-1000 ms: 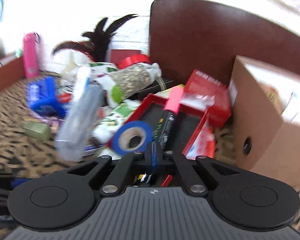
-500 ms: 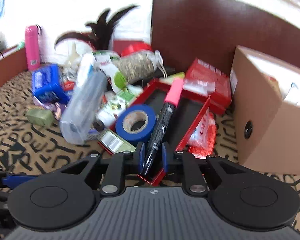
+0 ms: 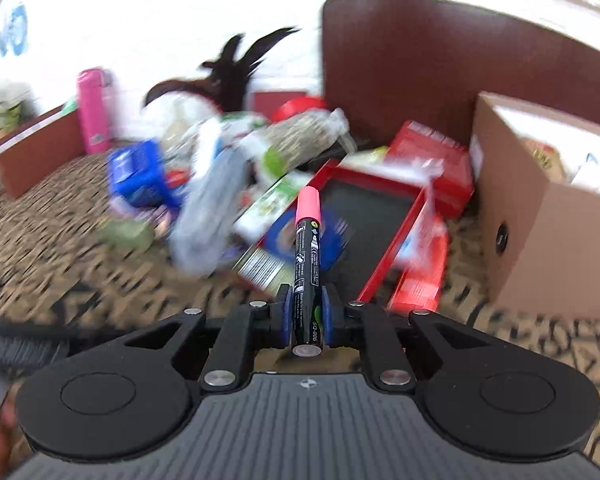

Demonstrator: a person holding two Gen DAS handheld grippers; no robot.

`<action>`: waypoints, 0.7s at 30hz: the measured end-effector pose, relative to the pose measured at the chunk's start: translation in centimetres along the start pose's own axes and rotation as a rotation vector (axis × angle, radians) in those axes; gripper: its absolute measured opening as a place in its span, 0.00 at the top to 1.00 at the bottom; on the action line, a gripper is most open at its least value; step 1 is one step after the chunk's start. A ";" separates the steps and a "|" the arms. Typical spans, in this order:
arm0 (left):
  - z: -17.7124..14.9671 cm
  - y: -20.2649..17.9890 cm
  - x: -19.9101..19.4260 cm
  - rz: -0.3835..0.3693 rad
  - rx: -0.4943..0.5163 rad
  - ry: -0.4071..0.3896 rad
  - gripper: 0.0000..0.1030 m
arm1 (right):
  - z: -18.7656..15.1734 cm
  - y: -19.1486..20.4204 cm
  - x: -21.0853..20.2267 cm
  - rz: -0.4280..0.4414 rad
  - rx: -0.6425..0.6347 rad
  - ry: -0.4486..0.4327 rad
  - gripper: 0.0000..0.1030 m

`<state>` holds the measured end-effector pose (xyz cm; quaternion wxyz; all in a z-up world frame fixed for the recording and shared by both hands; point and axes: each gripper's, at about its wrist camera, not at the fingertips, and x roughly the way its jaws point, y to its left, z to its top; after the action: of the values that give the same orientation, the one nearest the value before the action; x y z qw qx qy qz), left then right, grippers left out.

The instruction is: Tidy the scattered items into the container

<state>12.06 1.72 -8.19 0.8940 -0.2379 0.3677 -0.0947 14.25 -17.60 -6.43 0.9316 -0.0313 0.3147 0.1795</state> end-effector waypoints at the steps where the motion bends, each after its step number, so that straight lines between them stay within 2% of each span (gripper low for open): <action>1: -0.2 -0.2 -0.2 -0.002 0.007 0.004 0.22 | -0.8 0.2 -0.4 0.022 -0.002 0.026 0.84; 4: -1.0 -0.7 -0.4 -0.012 0.025 0.033 0.20 | -3.4 0.9 -1.6 0.073 -0.007 0.107 0.83; 7: -1.8 -1.5 -0.3 -0.037 0.041 0.071 0.20 | -5.5 1.7 -3.6 0.057 -0.025 0.100 0.81; 8: -2.0 -1.9 -0.2 -0.042 0.052 0.083 0.20 | -6.0 2.0 -4.3 0.052 -0.031 0.097 0.79; 10: -2.5 -2.7 0.1 -0.056 0.078 0.103 0.20 | -6.6 2.4 -5.4 0.052 -0.027 0.092 0.66; 12: -2.7 -3.3 0.6 -0.072 0.080 0.124 0.21 | -7.1 2.7 -6.0 0.051 -0.028 0.084 0.57; 14: -2.6 -3.7 1.3 -0.067 0.075 0.129 0.22 | -7.4 2.8 -6.1 0.042 -0.035 0.074 0.56; 16: -2.2 -4.1 2.0 -0.052 0.081 0.137 0.29 | -7.5 2.8 -6.1 0.033 -0.037 0.069 0.49; 18: -1.7 -4.5 2.9 -0.036 0.090 0.155 0.47 | -7.4 2.6 -5.9 0.024 -0.037 0.066 0.45; 19: -1.5 -4.6 3.4 -0.020 0.097 0.160 0.53 | -7.3 2.5 -5.7 0.019 -0.038 0.064 0.45; 21: -1.1 -4.8 4.0 0.004 0.109 0.168 0.75 | -7.0 2.2 -5.2 0.007 -0.037 0.060 0.46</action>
<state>14.19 -4.19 -8.99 0.8718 -0.1794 0.4361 -0.1326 5.63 -18.38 -8.82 0.9203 -0.0526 0.3391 0.1877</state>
